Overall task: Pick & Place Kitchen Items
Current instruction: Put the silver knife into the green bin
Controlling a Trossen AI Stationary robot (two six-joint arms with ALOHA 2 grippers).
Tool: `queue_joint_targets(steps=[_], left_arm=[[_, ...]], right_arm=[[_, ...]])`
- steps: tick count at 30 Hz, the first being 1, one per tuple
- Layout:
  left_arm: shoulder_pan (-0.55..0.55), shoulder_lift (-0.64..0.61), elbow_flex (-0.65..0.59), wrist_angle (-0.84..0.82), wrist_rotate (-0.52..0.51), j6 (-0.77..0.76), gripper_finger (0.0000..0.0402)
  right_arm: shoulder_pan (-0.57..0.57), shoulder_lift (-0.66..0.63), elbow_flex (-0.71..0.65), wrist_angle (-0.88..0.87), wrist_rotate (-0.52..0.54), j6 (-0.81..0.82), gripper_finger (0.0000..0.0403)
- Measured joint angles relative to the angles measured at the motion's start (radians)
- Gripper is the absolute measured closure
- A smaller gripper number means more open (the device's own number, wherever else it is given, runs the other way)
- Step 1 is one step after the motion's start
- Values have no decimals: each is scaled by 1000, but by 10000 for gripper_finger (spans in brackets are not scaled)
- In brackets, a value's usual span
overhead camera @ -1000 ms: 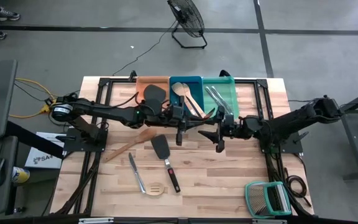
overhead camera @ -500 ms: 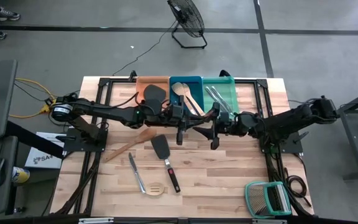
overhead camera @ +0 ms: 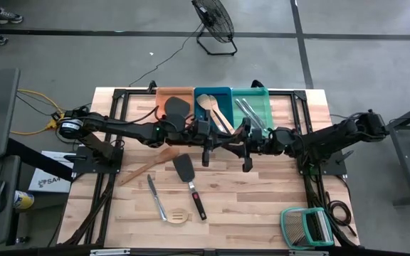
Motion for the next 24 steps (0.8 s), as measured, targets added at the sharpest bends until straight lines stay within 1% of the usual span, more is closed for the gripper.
queue_joint_targets(steps=[3,9,13,17,19,21,22,24], left_arm=[[0,0,0,-15,0,-7,365],[0,-3,0,-14,4,-13,309],[1,-3,0,-16,2,-11,294],[2,-12,0,-26,-16,36,291],[1,-21,0,-27,-41,62,290],[0,-46,0,-66,-68,70,290],[0,-55,0,-73,-79,75,290],[0,-84,0,-135,-122,85,289]], right_arm=[[-8,-1,0,-28,-20,42,341],[-35,-7,0,-81,-93,118,341],[-59,-38,-1,-136,-122,140,341],[-78,-90,-1,-231,-112,154,341],[-92,-129,-1,-292,-85,175,341],[-108,-166,-1,-345,-56,186,341],[-116,-189,0,-389,-40,190,341],[-132,-227,-1,-482,-13,202,341]])
